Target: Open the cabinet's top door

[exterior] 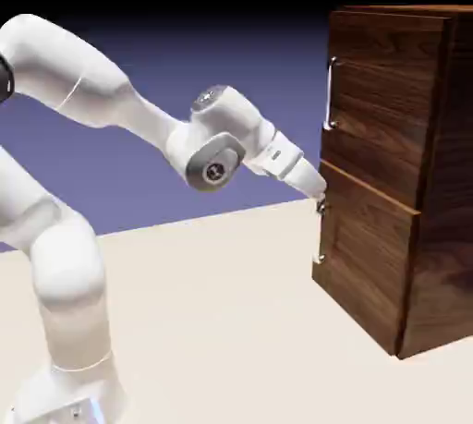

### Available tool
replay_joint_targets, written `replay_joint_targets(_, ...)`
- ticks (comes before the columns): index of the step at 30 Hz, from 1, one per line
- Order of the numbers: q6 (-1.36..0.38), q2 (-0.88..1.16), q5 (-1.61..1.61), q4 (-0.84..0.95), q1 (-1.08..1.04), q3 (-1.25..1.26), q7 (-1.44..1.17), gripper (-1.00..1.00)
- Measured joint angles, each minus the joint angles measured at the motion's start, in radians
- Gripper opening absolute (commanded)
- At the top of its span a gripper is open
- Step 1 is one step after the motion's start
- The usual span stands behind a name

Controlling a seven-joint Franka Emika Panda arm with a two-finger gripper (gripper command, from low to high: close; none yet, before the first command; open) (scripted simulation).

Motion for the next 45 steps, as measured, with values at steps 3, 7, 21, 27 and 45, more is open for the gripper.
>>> replay_joint_targets(3, -0.034, 0.077, 0.093, 0.036, 0.107, -0.090, -0.015, 0.00)
replay_joint_targets(7, -0.082, 0.173, 0.211, 0.086, 0.252, -0.209, -0.030, 0.00)
replay_joint_targets(21, -0.249, 0.509, 0.628, 0.261, 0.762, -0.625, -0.084, 0.00)
replay_joint_targets(27, -0.320, 0.654, 0.807, 0.335, 0.977, -0.804, -0.107, 0.00)
replay_joint_targets(45, -0.520, 1.234, 1.441, 0.553, 1.630, -1.372, -0.251, 0.00)
